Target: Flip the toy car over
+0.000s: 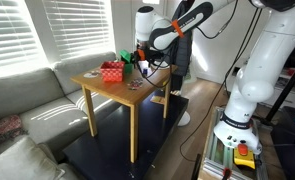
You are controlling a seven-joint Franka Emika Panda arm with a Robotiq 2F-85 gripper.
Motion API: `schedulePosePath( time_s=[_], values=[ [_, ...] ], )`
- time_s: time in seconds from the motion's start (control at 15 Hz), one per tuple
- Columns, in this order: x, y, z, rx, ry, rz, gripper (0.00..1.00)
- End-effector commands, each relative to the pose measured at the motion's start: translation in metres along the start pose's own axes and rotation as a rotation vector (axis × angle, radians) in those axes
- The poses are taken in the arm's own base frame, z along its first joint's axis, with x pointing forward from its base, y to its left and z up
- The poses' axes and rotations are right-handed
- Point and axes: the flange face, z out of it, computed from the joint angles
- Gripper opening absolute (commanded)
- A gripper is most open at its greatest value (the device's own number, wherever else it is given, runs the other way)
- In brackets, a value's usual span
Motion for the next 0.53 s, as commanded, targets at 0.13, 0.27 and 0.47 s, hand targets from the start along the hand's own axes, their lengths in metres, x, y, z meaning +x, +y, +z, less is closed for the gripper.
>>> schedulePosePath(
  time_s=[0.13, 0.27, 0.47],
  values=[
    [0.009, 0.047, -0.053, 0.023, -0.188, -0.119, 1.00],
    [0.018, 0.073, -0.077, 0.027, -0.195, -0.150, 1.00],
    [0.030, 0.106, -0.110, 0.056, -0.160, -0.264, 1.00]
  ],
)
